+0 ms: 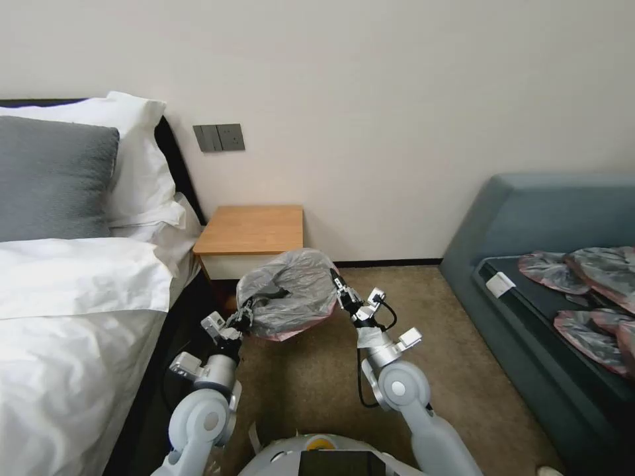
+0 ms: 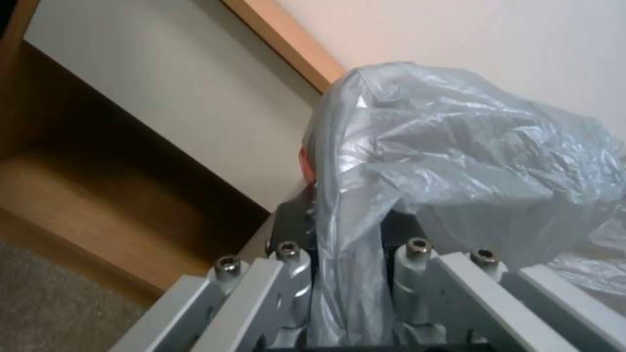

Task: Pick up the garbage bag from the table and place it over the trash can.

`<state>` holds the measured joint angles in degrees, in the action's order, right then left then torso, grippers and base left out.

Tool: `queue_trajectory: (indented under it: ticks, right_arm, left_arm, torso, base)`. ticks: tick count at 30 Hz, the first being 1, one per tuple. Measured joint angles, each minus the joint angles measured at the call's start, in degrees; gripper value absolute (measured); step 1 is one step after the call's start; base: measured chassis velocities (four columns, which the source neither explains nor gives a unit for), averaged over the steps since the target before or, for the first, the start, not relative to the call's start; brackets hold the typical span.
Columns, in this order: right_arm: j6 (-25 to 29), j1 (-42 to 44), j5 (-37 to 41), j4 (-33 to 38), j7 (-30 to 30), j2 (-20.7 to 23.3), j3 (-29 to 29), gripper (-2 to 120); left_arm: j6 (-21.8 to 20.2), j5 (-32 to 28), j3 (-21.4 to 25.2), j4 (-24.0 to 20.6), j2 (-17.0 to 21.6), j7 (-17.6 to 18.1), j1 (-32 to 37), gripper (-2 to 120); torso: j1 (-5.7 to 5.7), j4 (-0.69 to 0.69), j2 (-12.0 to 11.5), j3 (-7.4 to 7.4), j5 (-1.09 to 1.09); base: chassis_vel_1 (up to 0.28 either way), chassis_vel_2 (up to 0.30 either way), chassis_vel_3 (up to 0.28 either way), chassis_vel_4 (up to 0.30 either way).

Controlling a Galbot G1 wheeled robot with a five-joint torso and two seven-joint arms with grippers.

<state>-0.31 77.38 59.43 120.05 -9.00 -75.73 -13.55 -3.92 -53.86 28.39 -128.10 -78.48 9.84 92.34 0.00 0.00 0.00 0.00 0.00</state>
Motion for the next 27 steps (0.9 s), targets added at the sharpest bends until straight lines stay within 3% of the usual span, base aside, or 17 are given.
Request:
queue_trajectory:
  ticks: [6, 19, 21, 24, 27]
  right_arm:
    - [0.0, -0.1, -0.9, 0.1, -0.3, 0.2, 0.0, 4]
    - [-0.1, -0.1, -1.4, 0.4, -0.4, -0.3, 0.4, 53]
    - [-0.1, -0.1, -1.6, 0.4, -0.6, -0.3, 0.3, 52]
    - [0.0, 0.1, -1.9, 0.5, -0.8, -0.4, 0.2, 38]
    - [0.1, 0.1, -2.1, 0.6, -1.0, -0.6, 0.1, 32]
  left_arm:
    - [-0.1, 0.0, 0.0, 0.0, 0.0, 0.0, -0.1, 10]
    - [-0.1, 0.0, 0.0, 0.0, 0.1, 0.1, -0.3, 10]
    - [-0.1, 0.0, 0.0, 0.0, 0.1, 0.1, -0.3, 10]
    - [-0.1, 0.0, 0.0, 0.0, 0.1, 0.2, -0.3, 10]
    - [-0.1, 0.0, 0.0, 0.0, 0.0, 0.2, -0.2, 10]
  torso:
    - [0.00, 0.00, 0.0, 0.00, 0.00]
    - [0.00, 0.00, 0.0, 0.00, 0.00]
    - [0.00, 0.00, 0.0, 0.00, 0.00]
    - [0.00, 0.00, 0.0, 0.00, 0.00]
    - [0.00, 0.00, 0.0, 0.00, 0.00]
  base:
    - [0.000, 0.000, 0.000, 0.000]
    - [0.000, 0.000, 0.000, 0.000]
    - [0.000, 0.000, 0.000, 0.000]
    - [0.000, 0.000, 0.000, 0.000]
    - [0.000, 0.000, 0.000, 0.000]
